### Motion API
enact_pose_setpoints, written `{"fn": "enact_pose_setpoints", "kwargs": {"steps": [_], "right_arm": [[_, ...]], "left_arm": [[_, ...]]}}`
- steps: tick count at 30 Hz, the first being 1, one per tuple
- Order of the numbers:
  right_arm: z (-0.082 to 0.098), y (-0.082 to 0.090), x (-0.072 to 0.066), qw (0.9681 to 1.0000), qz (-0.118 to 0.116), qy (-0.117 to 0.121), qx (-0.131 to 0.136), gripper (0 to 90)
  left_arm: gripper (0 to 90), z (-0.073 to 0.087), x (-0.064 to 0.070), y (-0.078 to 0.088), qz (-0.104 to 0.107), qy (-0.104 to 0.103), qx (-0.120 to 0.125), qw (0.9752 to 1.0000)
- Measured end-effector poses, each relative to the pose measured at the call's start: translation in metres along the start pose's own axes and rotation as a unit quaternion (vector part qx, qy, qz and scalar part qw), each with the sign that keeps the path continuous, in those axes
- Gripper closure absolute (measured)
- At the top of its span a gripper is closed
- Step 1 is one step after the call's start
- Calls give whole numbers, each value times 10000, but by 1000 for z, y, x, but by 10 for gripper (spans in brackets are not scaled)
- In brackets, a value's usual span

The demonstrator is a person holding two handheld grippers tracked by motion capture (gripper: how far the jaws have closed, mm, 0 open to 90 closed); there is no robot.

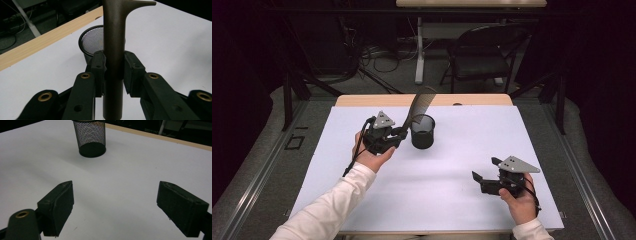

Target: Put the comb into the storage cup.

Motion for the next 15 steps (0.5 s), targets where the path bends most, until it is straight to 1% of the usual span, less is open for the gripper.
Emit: {"fn": "enact_pose_setpoints", "kwargs": {"steps": [3,7,11,12,15], "right_arm": [[-7,-4,-2,10000,-48,29,7,140],[-15,-10,-4,9999,-100,91,-55,141],[-22,-15,-5,9998,-181,74,-64,141],[-24,-16,-5,9998,-189,94,-28,140],[-28,-19,-6,9997,-233,83,-68,141]], "left_arm": [[730,0,1,0,7,1,-3,10000],[729,0,2,-1,2,-17,5,10000],[730,-1,1,0,-1,-16,20,10000],[730,-1,1,0,-2,-10,23,10000],[730,-1,1,0,-4,-9,34,10000]]}}
Point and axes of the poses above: each handheld gripper's, and its own axes: y roughly backward along the jaws, z roughly out of its underside, x roughly to its right, the point moved 5 cm from there along -y, roughly forward along the jaws, and after that the axes turned 6 degrees about -z, right-handed, at the moved point
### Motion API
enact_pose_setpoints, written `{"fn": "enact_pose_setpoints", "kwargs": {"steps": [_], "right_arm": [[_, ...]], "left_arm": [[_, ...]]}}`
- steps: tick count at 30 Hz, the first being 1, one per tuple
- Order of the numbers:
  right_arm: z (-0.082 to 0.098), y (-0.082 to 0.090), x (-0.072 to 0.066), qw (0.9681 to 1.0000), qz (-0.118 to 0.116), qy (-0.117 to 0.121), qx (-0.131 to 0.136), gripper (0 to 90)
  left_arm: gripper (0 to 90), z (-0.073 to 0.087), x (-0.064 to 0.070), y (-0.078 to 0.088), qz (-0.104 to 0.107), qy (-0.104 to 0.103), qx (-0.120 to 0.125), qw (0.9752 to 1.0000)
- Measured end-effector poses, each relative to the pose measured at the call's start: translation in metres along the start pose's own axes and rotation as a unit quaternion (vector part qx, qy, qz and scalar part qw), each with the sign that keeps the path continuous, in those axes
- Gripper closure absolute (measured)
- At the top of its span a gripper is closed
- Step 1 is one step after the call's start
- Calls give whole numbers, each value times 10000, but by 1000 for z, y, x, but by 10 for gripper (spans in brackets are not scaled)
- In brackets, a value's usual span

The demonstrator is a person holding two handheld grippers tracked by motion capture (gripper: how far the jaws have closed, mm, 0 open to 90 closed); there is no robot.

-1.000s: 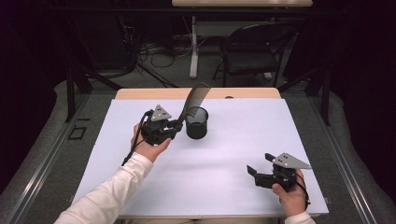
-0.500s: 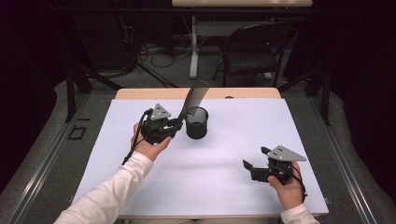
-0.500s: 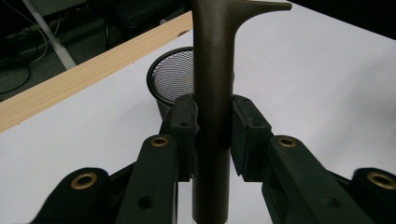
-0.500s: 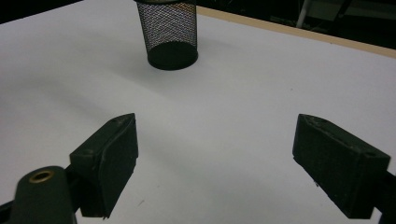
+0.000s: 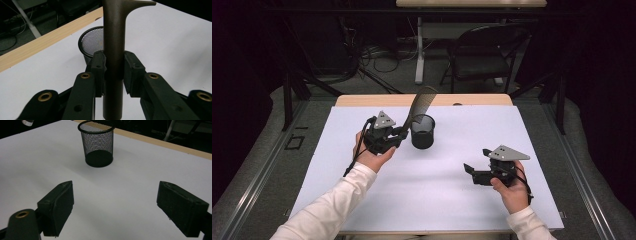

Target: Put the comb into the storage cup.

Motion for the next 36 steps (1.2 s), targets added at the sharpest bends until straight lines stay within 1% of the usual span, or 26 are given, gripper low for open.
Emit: {"fn": "enact_pose_setpoints", "kwargs": {"steps": [7,8,11,14,17,24,28,32,36], "right_arm": [[-9,-10,2,9998,-131,-124,-20,140],[-10,-11,2,9997,-144,-180,-39,140],[-14,-15,3,9996,-171,-237,-23,140],[-18,-19,4,9991,-231,-346,-63,140],[-22,-23,4,9988,-268,-398,-67,138],[-32,-31,1,9988,-293,-384,-90,127],[-38,-34,1,9984,-280,-490,-79,127],[-45,-37,2,9975,-286,-651,-49,127],[-50,-40,3,9976,-237,-636,-108,128]], "left_arm": [[730,0,0,0,-25,-6,23,10000],[730,0,0,1,-20,-4,23,10000],[729,-1,1,0,-25,2,36,10000],[729,-1,1,0,-27,-5,49,10000],[730,-1,1,-1,-15,13,60,10000],[729,-2,2,-1,-15,18,67,10000],[730,-2,2,-2,-29,29,83,10000],[730,-2,2,-3,-34,48,84,9999],[730,-3,1,-4,-32,73,95,9999]]}}
Point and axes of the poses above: each handheld gripper's, and its own axes: y roughly backward along the jaws, z roughly out of its underside, x roughly to its right, the point moved 5 cm from there along -y, roughly forward along the jaws, and after that the axes turned 6 degrees about -z, right-handed, at the moved point
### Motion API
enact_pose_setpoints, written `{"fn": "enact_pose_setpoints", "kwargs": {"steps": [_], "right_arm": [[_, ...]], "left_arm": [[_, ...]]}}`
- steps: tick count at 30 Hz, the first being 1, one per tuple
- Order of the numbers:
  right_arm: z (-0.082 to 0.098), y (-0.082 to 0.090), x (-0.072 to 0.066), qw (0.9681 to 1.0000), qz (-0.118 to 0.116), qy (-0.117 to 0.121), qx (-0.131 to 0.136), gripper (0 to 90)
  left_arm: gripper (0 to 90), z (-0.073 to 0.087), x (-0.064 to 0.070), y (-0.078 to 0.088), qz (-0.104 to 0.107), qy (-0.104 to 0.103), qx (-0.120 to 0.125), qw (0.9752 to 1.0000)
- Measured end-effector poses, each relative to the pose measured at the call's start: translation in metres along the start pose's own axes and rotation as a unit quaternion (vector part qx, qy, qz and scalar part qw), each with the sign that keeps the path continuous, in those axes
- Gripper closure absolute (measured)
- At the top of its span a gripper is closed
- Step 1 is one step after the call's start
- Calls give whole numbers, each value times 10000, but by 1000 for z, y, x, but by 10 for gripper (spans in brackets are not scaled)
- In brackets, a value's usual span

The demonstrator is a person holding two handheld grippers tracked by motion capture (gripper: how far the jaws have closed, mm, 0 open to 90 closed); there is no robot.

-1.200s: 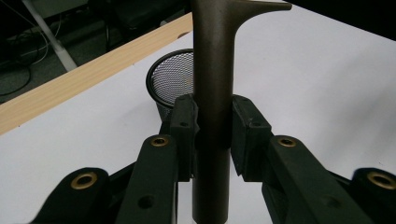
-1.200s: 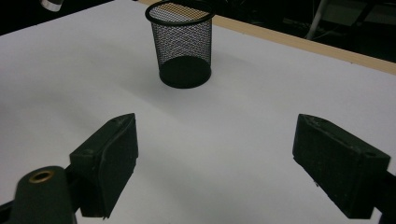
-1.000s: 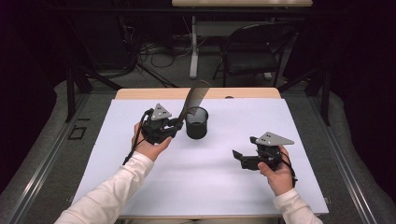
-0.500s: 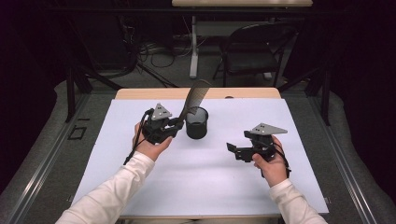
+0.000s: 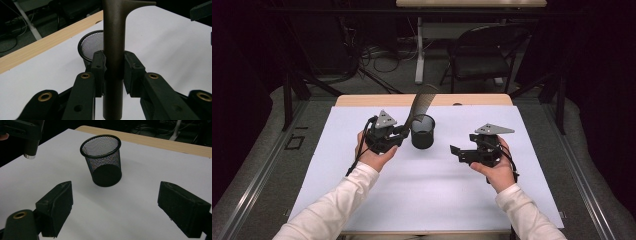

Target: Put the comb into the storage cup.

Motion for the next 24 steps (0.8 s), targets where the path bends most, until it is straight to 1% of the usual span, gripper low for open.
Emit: {"fn": "enact_pose_setpoints", "kwargs": {"steps": [5,10,13,21,24], "right_arm": [[-8,-1,-1,10000,-6,-6,16,127],[-16,-2,-3,10000,-22,76,18,127],[-20,-4,-3,10000,-2,75,4,127],[-28,-8,-6,9999,-56,125,20,139],[-32,-9,-7,9999,-77,110,39,143]], "left_arm": [[730,0,0,-1,-16,3,12,10000],[730,-1,1,-2,-14,27,37,10000],[730,-1,1,-2,-14,35,55,10000],[729,-2,2,-2,-12,53,81,10000],[730,-2,2,-2,-16,49,92,9999]]}}
Point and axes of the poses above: each handheld gripper's, and its own axes: y roughly backward along the jaws, z roughly out of its underside, x roughly to its right, the point moved 5 cm from there along -y, roughly forward along the jaws, and after that the axes turned 6 degrees about -z, right-handed, at the moved point
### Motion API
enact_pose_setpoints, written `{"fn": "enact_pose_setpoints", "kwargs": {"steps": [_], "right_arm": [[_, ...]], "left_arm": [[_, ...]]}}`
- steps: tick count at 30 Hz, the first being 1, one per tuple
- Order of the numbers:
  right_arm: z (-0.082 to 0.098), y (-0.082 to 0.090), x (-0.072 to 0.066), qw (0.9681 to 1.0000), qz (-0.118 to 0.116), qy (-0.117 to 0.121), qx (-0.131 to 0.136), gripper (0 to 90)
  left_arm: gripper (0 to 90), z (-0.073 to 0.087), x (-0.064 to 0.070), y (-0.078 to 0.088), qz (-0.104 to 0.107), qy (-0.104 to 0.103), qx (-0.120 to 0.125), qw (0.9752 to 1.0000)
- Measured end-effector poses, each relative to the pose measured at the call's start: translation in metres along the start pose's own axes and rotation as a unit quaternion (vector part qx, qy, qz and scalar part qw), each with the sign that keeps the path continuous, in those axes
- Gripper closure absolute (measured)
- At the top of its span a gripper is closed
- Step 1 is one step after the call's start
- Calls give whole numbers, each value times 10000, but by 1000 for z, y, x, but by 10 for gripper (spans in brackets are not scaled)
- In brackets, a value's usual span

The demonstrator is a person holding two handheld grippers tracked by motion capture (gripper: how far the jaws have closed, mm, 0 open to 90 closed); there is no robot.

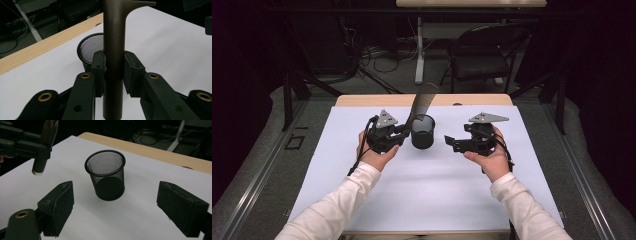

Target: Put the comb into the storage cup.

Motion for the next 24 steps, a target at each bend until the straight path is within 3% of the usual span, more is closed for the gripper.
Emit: {"fn": "enact_pose_setpoints", "kwargs": {"steps": [16,24], "right_arm": [[-21,-8,-5,9998,-28,163,128,219],[-28,-12,-2,9997,-102,36,201,272]], "left_arm": [[730,-1,0,0,-15,36,55,10000],[730,-1,0,0,-15,49,84,10000]]}}
Point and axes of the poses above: each handheld gripper's, and its own axes: y roughly backward along the jaws, z roughly out of its underside, x roughly to its right, the point moved 5 cm from there along -y, roughly forward along the jaws, and after that the axes turned 6 degrees about -z, right-handed, at the moved point
